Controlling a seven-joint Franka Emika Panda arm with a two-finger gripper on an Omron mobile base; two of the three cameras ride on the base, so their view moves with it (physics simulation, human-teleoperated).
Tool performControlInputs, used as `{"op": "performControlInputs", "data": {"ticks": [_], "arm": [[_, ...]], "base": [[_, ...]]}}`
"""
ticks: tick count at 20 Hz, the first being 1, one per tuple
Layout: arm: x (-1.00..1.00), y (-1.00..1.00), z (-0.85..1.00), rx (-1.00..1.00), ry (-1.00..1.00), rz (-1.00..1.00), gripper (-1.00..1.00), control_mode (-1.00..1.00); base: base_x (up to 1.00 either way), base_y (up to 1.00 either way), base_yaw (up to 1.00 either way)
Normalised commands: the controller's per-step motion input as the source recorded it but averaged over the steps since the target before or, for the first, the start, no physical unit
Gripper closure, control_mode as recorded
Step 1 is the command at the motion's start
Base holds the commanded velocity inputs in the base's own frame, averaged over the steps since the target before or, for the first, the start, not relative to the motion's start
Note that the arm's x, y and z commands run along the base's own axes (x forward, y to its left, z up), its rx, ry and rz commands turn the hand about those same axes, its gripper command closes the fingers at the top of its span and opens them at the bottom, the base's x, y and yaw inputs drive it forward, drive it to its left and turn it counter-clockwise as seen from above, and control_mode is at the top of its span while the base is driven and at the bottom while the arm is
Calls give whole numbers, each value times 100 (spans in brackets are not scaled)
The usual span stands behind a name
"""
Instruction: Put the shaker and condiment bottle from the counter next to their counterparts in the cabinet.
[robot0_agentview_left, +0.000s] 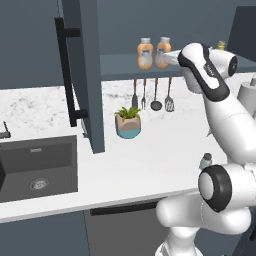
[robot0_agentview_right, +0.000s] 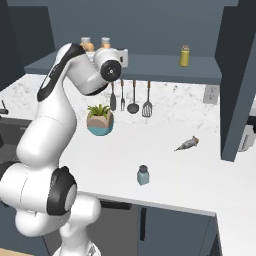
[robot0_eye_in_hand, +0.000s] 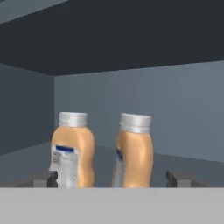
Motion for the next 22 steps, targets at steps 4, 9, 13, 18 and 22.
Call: {"op": "performControlInputs", "data": {"ticks": [4,9,13,18,22], "arm": [[-43,-11,0,2,0,-10,-100,-100],[-54,-20,0,5,0,-11,-100,-100],[-49,-8,0,6,5,-13,-100,-100],[-58,-6,0,8,8,-17,-100,-100],[-46,-7,2,7,15,-22,-100,-100]], "base": [[0,0,0],[0,0,0],[0,0,0],[0,0,0],[0,0,0]]}}
